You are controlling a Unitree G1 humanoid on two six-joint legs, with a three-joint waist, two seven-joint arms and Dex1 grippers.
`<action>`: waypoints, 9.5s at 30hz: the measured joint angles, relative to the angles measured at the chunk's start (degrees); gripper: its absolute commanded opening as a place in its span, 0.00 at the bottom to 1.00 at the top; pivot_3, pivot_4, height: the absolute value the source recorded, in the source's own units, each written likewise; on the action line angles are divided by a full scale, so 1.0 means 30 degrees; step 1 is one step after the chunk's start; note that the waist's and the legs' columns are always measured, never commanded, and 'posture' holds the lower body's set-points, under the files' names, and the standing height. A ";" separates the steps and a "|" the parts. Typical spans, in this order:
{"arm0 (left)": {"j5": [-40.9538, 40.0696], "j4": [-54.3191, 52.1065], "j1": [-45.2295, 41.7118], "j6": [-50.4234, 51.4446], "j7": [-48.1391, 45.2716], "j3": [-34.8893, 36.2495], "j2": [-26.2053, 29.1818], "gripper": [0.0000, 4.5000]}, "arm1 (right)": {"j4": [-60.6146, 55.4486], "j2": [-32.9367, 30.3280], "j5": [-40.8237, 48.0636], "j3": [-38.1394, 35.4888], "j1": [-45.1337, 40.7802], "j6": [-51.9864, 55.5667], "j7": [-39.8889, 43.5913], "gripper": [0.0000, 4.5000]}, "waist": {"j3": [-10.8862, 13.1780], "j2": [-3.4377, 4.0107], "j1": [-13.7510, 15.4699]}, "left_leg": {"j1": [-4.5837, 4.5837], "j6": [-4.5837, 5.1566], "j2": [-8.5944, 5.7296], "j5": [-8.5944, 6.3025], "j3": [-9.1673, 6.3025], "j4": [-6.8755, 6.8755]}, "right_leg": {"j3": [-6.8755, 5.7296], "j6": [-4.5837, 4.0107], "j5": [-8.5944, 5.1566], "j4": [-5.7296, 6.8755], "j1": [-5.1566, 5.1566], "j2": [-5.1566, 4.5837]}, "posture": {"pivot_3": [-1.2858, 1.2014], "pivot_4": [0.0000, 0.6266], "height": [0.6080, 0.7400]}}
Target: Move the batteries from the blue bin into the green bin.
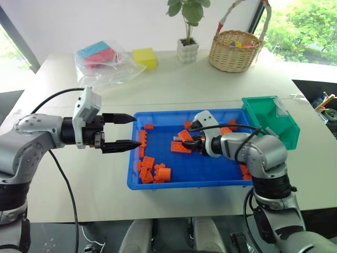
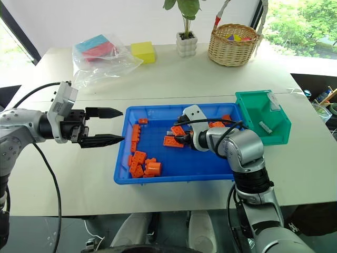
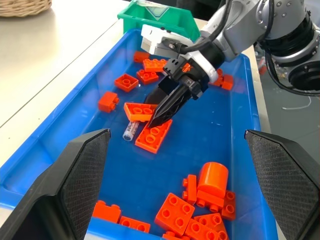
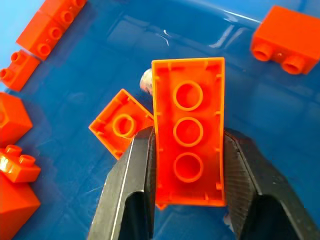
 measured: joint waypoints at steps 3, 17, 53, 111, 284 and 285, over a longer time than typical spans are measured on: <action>0.0026 0.0011 0.0013 -0.0047 -0.0003 0.0000 -0.0004 1.00 | -0.0150 -0.0150 0.0255 -0.0020 -0.2216 0.0143 0.0203 0.29 | 0.0001 0.0001 -0.0094 | 0.0007 0.0000 0.0006 0.0000 0.0003 -0.0002 | 0.0002 -0.0001 -0.0001 0.0015 -0.0013 0.0005 | 0.52 0.24 0.71; 0.0064 -0.0016 0.0373 -0.0178 0.0043 0.0224 0.0041 1.00 | 0.5153 0.2052 -0.0853 0.5263 -0.4229 -0.5913 0.2029 0.68 | -0.0002 -0.0006 0.0021 | 0.0027 -0.0013 -0.0002 0.0007 0.0008 -0.0004 | 0.0019 -0.0007 -0.0005 0.0065 -0.0021 0.0009 | 0.52 0.24 0.71; -0.0007 -0.0495 0.0455 -0.0174 0.0717 0.0751 -0.0043 1.00 | 1.1351 -0.3712 -0.8109 0.7374 -0.3126 -2.1651 1.1942 0.10 | 0.0005 -0.0015 0.0019 | 0.0046 -0.0041 0.0011 0.0021 0.0013 -0.0023 | 0.0024 -0.0010 -0.0011 0.0095 -0.0030 0.0011 | 0.52 0.24 0.71; 0.1287 0.1432 -0.1904 -0.0935 -0.0895 -0.1631 -0.1742 1.00 | 0.0687 -1.1144 -0.1745 0.0653 0.1348 -1.1672 1.1616 0.89 | 0.0019 -0.0026 0.0145 | -0.0013 -0.0019 0.0017 0.0010 0.0020 0.0002 | -0.0001 -0.0002 -0.0008 -0.0029 0.0012 -0.0027 | 0.52 0.24 0.71; 0.2143 0.2010 -0.2599 -0.1799 -0.0884 -0.2287 -0.3186 1.00 | 0.5087 -1.2467 -0.1734 -0.6615 0.3179 -0.6811 0.2137 0.28 | 0.0011 -0.0020 0.0188 | 0.0031 0.0036 0.0026 -0.0016 0.0046 -0.0001 | -0.0017 0.0004 -0.0004 -0.0121 0.0098 -0.0017 | 0.52 0.24 0.71; 0.2156 0.2025 -0.2617 -0.1804 -0.0891 -0.2287 -0.3190 1.00 | 0.5216 -1.2304 -0.1792 -0.6569 0.3175 -0.7070 0.2117 0.36 | 0.0010 -0.0020 0.0107 | 0.0031 0.0036 0.0026 -0.0016 0.0044 -0.0001 | -0.0017 0.0004 -0.0003 -0.0120 0.0098 -0.0015 | 0.52 0.24 0.71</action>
